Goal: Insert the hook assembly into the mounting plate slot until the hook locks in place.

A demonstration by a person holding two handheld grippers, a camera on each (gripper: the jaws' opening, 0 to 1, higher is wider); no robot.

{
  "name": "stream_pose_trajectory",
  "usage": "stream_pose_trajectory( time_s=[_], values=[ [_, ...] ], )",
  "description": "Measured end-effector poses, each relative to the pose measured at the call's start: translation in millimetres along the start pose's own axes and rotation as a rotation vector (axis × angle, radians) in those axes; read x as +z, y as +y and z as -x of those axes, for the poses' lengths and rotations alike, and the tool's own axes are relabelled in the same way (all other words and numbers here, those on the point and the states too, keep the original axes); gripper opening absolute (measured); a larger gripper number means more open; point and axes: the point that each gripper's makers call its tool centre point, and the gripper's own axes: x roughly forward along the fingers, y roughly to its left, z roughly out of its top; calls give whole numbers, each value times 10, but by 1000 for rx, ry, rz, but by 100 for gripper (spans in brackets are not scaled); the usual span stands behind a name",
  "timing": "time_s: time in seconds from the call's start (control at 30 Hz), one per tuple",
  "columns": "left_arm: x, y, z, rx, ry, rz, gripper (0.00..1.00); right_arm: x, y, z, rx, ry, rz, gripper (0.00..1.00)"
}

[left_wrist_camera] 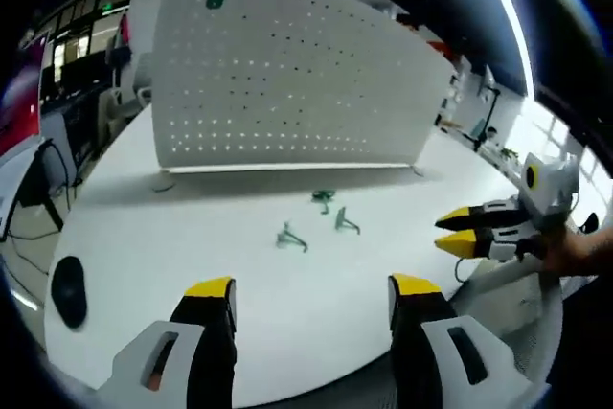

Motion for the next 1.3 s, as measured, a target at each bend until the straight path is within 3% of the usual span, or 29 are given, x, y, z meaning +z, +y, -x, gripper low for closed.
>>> stream_pose_trajectory(
  time_s=[0.3,0.7,0.97,1.3],
  values=[
    [8,38,25,13,-16,11,67,102,149,-570,98,59,109,15],
    [-4,59,35,11,-10,30,66,125,252,-1324,175,153,156,12],
    [-6,92,43,15,-11,49,65,71,245,-1603,193,219,171,11],
    [-6,115,41,21,-12,68,64,40,235,-1759,191,258,171,6]
  ],
)
